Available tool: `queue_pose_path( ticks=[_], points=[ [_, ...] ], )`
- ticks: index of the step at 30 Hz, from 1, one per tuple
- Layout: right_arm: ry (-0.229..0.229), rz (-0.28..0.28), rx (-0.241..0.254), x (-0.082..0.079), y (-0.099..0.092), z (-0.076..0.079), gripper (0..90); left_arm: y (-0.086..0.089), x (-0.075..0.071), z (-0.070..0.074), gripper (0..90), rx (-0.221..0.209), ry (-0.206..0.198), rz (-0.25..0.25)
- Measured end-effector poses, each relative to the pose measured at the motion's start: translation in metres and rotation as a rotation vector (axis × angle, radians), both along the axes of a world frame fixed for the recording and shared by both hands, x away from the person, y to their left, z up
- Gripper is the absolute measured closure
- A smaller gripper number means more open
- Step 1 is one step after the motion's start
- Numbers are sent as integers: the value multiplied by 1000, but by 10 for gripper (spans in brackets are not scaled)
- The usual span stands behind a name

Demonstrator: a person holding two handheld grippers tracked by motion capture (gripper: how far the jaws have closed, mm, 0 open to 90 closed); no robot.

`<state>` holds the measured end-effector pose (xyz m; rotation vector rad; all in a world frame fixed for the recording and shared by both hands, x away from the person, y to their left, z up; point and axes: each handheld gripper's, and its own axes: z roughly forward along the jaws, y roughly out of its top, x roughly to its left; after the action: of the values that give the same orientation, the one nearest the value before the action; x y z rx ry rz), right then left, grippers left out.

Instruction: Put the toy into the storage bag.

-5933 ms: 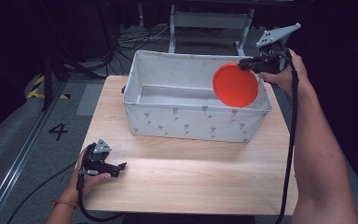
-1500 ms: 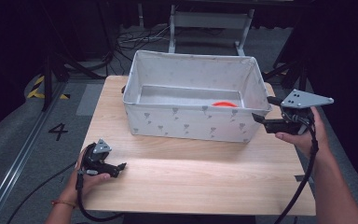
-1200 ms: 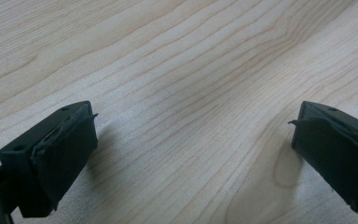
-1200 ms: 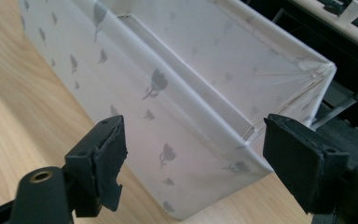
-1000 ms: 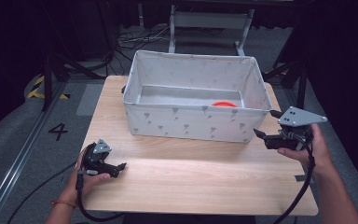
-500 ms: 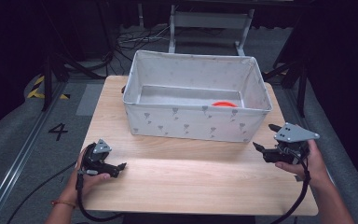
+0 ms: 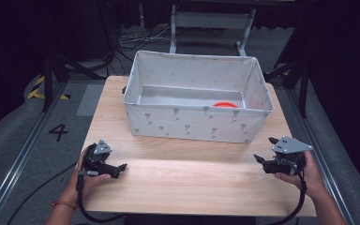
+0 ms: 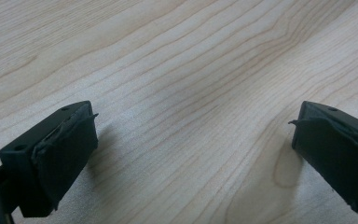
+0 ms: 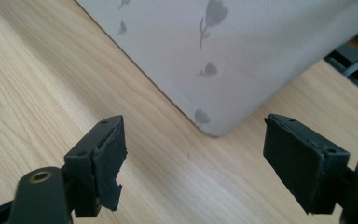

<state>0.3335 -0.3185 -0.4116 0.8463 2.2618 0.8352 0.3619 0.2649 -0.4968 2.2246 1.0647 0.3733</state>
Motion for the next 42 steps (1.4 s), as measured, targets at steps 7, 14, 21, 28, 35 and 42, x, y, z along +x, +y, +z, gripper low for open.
queue_pose_path(
  ticks=[7, 14, 21, 28, 35, 42],
  points=[
    [43, -22, 6, -1, -11, -24, 218, 0, 0, 0, 4, 2, -1, 1],
    [92, -39, 43, -7, -22, -47, 215, 0, 0, 0, 4, 2, 0, 2],
    [124, -72, 96, -14, -36, -71, 193, -1, 0, 0, 2, -4, 5, 6],
    [171, -137, 175, -16, -50, -86, 186, -1, 0, 0, 3, -3, 6, 9],
    [209, -192, 236, -14, -57, -89, 152, -1, 0, 0, 3, -2, 6, 9],
    [209, -195, 236, -14, -57, -89, 152, -1, 0, 0, 2, -2, 6, 9]
  ],
)
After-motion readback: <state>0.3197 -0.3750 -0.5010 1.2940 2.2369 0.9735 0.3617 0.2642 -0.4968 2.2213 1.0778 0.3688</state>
